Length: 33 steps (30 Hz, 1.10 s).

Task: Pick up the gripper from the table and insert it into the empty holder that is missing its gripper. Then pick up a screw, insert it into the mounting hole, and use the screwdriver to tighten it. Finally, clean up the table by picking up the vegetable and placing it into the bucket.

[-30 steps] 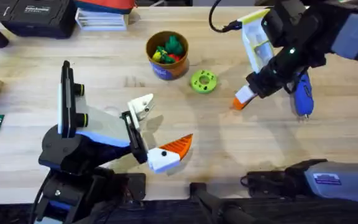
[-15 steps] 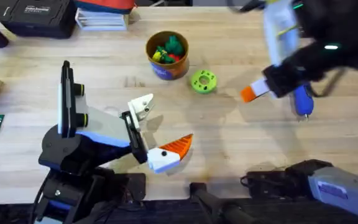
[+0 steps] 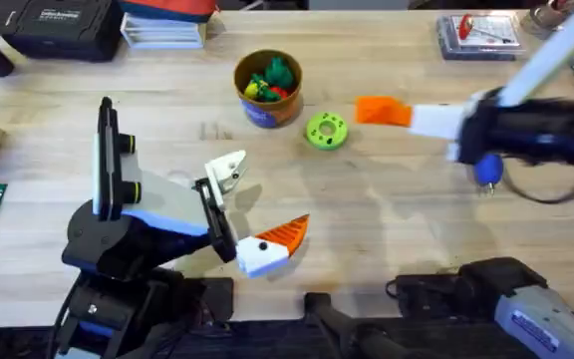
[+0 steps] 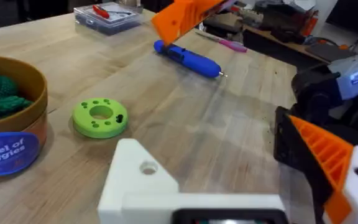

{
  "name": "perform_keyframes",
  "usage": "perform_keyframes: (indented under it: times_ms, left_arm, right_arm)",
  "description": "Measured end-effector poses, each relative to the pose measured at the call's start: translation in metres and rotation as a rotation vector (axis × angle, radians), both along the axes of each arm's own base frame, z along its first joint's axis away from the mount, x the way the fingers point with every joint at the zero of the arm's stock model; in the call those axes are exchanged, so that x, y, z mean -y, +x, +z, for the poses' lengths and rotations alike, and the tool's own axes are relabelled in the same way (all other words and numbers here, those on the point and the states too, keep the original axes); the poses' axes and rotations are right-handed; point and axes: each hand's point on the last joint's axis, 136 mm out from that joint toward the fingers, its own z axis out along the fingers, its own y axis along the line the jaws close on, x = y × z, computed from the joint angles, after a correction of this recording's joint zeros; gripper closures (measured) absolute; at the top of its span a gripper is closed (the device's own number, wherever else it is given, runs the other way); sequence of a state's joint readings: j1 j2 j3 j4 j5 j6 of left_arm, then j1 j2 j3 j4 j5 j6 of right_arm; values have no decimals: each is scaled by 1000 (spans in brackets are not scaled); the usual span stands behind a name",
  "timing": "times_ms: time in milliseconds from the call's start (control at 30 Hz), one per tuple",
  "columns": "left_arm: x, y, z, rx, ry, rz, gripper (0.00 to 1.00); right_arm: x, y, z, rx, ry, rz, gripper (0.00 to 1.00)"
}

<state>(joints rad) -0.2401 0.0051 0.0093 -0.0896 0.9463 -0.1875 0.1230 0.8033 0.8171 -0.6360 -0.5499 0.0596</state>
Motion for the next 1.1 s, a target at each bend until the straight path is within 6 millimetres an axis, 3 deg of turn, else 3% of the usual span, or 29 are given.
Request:
perform_keyframes:
  times_ms: [33,200,500,700,933,1100]
  left_arm:
    - [0,0,0,0,0,0,15]
    - [0,0,0,0,0,0,15]
    - [0,0,0,0,0,0,14]
    - [0,0,0,0,0,0,15]
    - [-1,1,0,0,0,8,16]
    - [-3,5,0,6,3,31,15]
  right_arm:
    - [-27,2,-20,-93,209,60,993]
    - [-59,-16,-53,-378,415,112,993]
    - [-121,-29,-56,-597,546,289,993]
    - [-140,-26,-57,-699,619,352,993]
    - [-143,-31,-72,-869,638,336,993]
    - [-148,-32,-66,-862,651,371,993]
